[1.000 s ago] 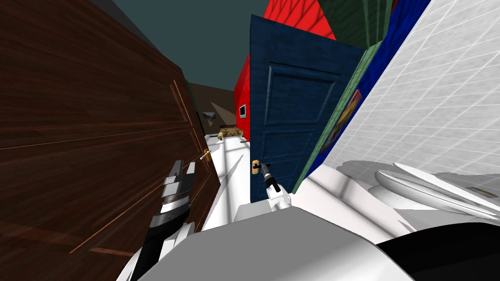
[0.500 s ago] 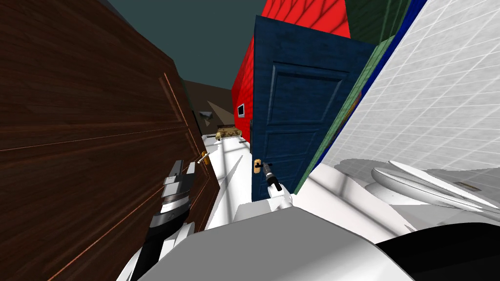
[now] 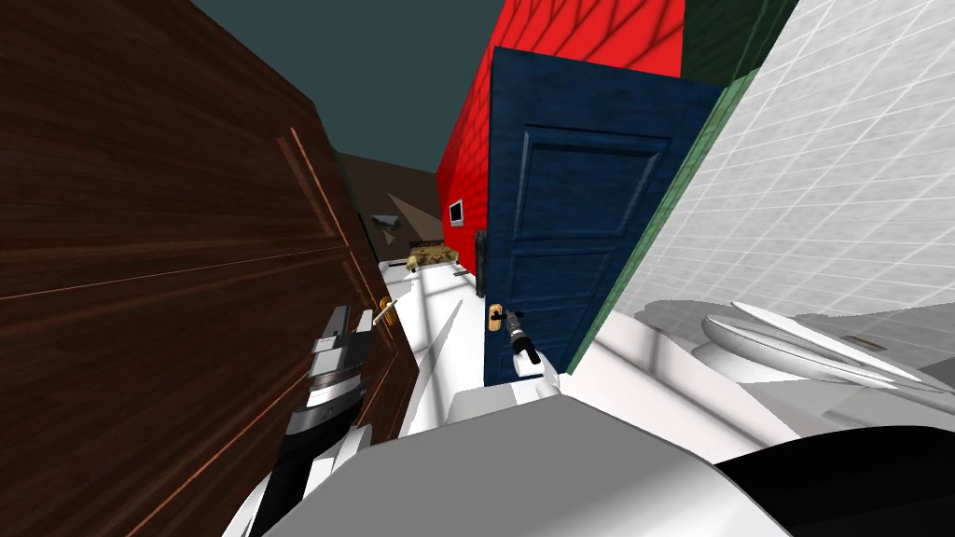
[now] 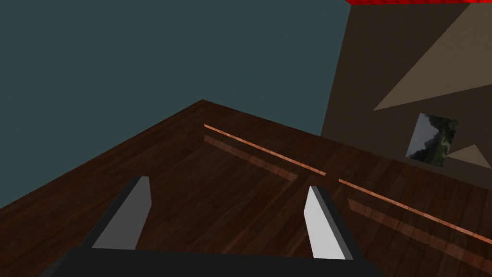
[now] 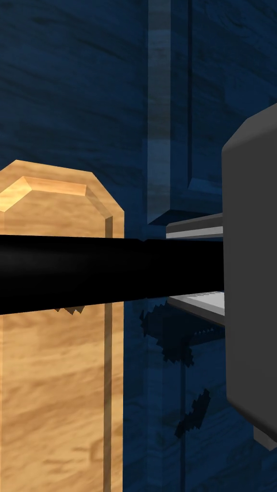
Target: Push the door open
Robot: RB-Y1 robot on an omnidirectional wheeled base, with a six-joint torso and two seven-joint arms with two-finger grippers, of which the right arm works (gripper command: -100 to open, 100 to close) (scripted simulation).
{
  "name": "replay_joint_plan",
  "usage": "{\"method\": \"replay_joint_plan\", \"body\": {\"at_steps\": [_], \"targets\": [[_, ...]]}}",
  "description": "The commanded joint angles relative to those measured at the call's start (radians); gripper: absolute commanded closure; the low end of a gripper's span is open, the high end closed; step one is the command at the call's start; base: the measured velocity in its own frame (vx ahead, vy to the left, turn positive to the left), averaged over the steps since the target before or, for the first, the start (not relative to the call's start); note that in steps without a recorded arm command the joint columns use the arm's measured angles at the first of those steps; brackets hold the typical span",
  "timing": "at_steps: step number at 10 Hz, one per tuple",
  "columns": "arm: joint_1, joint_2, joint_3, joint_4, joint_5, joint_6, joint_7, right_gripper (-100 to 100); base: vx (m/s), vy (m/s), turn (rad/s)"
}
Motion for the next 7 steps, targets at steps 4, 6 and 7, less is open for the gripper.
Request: {"method": "replay_joint_plan", "body": {"at_steps": [4, 6, 7], "targets": [[-0.016, 0.010, -0.056, -0.001, -0.007, 0.006, 0.008, 100, 0.174, 0.114, -0.072], [-0.015, 0.010, -0.061, 0.003, -0.008, 0.008, 0.009, 100, 0.115, 0.061, -0.045], [-0.019, -0.005, -0.073, 0.002, -0.016, 0.007, 0.019, 100, 0.136, 0.001, -0.081]]}}
